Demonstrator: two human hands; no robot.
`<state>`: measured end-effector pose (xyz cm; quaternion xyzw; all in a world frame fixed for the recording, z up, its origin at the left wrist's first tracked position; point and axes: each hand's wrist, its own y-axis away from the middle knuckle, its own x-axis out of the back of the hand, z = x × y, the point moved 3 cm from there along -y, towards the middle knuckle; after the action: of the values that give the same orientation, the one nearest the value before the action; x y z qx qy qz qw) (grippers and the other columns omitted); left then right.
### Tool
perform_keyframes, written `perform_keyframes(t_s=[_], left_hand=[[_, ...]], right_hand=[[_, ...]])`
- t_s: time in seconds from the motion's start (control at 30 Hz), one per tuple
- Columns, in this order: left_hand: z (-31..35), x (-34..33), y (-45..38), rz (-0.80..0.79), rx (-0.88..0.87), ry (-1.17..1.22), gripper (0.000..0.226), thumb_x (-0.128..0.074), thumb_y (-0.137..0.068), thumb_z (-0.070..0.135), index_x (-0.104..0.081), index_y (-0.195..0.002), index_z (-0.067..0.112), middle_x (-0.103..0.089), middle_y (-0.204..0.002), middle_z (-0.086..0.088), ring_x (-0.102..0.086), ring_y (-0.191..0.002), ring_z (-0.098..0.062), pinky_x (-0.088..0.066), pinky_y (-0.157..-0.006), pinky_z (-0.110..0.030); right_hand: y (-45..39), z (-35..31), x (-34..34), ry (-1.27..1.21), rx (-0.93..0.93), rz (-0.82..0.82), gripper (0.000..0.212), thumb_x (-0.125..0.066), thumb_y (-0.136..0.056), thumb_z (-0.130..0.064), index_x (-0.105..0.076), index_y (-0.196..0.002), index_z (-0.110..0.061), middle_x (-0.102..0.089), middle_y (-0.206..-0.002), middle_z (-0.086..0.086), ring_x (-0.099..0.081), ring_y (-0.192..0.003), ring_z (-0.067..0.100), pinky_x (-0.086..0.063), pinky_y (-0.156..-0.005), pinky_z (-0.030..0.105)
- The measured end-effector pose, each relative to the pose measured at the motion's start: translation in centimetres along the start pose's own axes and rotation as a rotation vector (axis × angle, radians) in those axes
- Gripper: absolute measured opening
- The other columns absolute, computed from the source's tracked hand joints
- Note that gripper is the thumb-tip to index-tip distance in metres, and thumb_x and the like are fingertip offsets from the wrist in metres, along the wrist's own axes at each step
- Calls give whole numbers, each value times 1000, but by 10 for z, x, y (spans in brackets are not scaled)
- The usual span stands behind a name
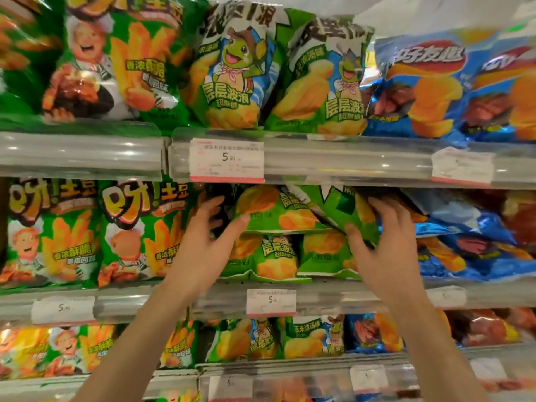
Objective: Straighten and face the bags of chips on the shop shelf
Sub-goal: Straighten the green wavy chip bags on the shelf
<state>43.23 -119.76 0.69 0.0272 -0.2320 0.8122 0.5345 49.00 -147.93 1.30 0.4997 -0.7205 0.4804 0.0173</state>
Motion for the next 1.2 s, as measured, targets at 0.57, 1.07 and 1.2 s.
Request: perform_keyframes(t_s=[0.57,1.07,1.2], left_hand=[[14,3,-5,-88,40,-69,59,-72,-85,38,-47,-138,37,-56,-125,19,-59,-112,-2,-54,-85,-19],[14,7,-24,-163,124,-113,81,-59,-80,70,-25,-150,49,-42,-142,20,-41,-134,-10,-32,-108,-30],[14,9,-23,-162,78,-90,73,-61,-86,58,-29,-150,47,-43,-143,19,-41,-130,-6,-32,-103,-25]], right_hand=[[-33,15,-26,79,105,-115,76,-65,-84,-54,-44,-144,-13,-51,-133,16,-51,-120,37,-47,-99,53],[-22,-6,-19,-78,72,-292,87,-56,-79,-72,-27,-149,-30,-35,-144,-2,-35,-133,18,-32,-116,44],[-18,-14,-10,-88,65,-281,93,-41,-72,-89,-38,-145,-32,-28,-140,-7,-25,-136,18,-23,-120,45]])
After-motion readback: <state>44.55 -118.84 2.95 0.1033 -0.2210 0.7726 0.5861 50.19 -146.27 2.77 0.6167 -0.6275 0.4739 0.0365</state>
